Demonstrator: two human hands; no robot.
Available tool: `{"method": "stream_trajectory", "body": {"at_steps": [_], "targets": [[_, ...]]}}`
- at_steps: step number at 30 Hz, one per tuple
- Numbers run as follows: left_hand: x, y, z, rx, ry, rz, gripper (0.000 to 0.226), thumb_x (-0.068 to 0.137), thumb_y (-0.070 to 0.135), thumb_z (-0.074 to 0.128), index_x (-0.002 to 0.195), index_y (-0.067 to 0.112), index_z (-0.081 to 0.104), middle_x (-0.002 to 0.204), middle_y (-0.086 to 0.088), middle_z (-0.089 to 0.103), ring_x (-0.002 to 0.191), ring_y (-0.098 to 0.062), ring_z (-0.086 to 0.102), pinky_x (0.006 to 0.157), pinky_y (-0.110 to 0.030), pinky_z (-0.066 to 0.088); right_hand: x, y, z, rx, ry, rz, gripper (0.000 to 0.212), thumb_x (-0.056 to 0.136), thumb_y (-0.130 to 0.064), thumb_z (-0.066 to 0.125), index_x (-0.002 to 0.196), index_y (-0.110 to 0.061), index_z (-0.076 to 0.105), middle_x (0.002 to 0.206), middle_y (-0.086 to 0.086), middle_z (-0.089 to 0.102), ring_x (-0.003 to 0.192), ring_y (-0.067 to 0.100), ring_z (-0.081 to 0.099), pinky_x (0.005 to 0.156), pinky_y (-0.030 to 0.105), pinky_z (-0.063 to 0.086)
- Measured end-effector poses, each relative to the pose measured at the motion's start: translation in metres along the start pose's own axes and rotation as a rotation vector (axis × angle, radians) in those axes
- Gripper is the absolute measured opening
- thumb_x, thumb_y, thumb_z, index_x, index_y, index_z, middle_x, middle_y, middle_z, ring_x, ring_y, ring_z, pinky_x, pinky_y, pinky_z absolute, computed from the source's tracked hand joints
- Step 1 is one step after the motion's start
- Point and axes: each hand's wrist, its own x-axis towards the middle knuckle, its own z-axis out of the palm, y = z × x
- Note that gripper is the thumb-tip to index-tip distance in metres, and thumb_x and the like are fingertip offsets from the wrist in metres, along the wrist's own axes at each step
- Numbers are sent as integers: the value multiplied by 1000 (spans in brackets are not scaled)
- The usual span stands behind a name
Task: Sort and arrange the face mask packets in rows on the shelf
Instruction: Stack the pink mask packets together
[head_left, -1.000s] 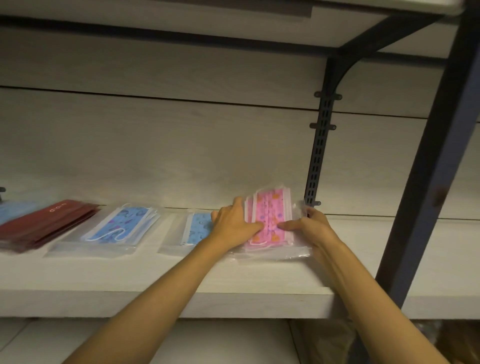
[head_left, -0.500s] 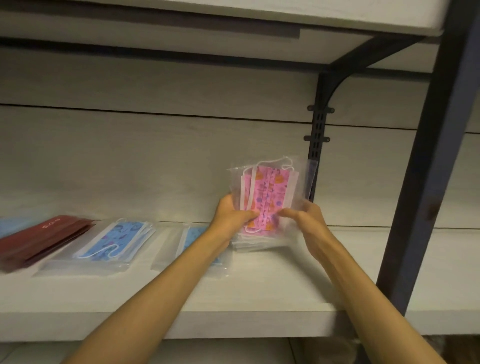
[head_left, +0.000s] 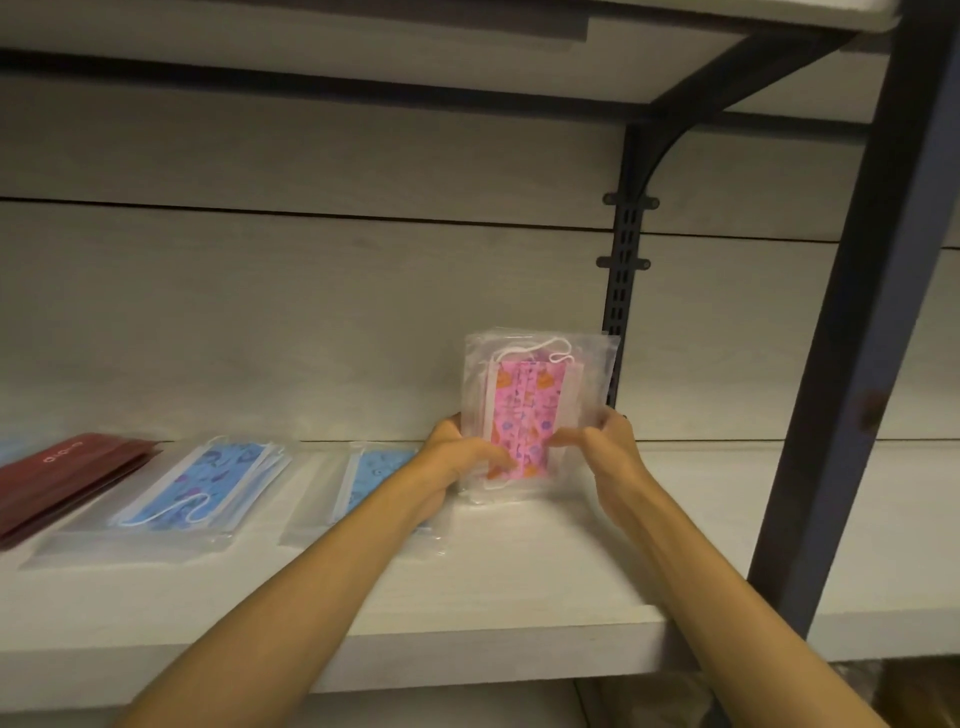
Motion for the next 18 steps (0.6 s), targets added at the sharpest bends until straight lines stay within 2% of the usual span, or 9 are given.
{"method": "stream_trajectory", "body": {"at_steps": [3,5,8,11,14,18], "targets": [[-4,-1,5,26,-13,-28,80,37,18,88,114,11,68,100,-3,77,95,-18,73,79,-31,59,-6,0,1,-76,-95,4,79,42,-9,77,119,-14,63,107,0,75,103,21,70,97,48,54],[-5,-3,9,30,3,-29,84,36,19,91,115,11,66,100,-2,76,94,-16,72,74,-26,57,-11,0,3,-94,-136,-11,73,48,0,74,119,-15,63,106,0,76,102,20,71,95,46,55],[-5,-5,12,-3,82,4,62,52,2,92,110,6,69,94,-4,76,82,-13,72,66,-22,55,-12,0,3,-65,-109,-45,60,61,9,71,117,-12,65,105,4,75,100,21,71,91,41,56],[-3,-5,11,9,131,49,62,48,10,97,104,10,70,92,0,77,85,-14,73,73,-27,59,-10,1,0,-45,-72,-39,47,66,13,69,107,-12,68,97,3,76,95,21,72,82,35,57],[-1,-5,10,32,155,69,71,40,23,100,104,13,70,94,2,77,88,-15,74,82,-36,60,-9,2,0,-57,-61,-50,50,66,11,71,111,-10,68,100,2,77,97,22,72,84,35,57],[-3,-7,13,33,178,77,61,48,17,99,100,14,67,96,0,76,88,-14,73,78,-30,60,-8,6,0,-107,-58,-95,54,68,8,74,118,-13,65,104,0,75,97,19,72,89,38,58]]}}
